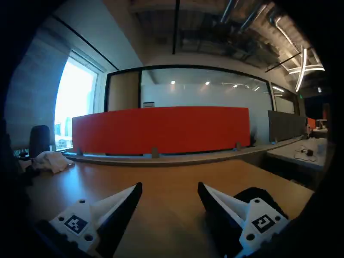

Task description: Fold towel

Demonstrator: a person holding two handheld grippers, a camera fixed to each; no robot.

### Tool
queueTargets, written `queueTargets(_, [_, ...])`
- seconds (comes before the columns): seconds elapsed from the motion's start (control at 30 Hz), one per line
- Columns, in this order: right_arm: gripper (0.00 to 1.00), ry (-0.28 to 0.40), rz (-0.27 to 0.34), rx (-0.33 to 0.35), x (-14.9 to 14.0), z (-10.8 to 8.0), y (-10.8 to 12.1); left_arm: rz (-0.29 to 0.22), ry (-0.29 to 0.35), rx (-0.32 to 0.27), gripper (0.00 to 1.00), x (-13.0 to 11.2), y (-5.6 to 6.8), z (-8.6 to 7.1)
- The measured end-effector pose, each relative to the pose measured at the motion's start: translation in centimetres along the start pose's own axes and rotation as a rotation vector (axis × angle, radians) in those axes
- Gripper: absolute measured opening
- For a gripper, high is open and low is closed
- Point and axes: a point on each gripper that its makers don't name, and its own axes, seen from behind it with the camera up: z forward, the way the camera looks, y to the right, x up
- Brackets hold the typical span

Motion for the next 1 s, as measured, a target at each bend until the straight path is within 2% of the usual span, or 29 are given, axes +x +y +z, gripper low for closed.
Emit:
queueTargets(0.2, [1.00,-0.019,0.007,0.003,-1.0,0.2,-0.3,0.000,0.000,0.000,0.94,0.0,0.0,0.0])
queueTargets(1.0, [1.00,0.006,-0.041,0.009,-0.8,-0.5,-1.2,0.000,0.000,0.000,0.94,0.0,0.0,0.1])
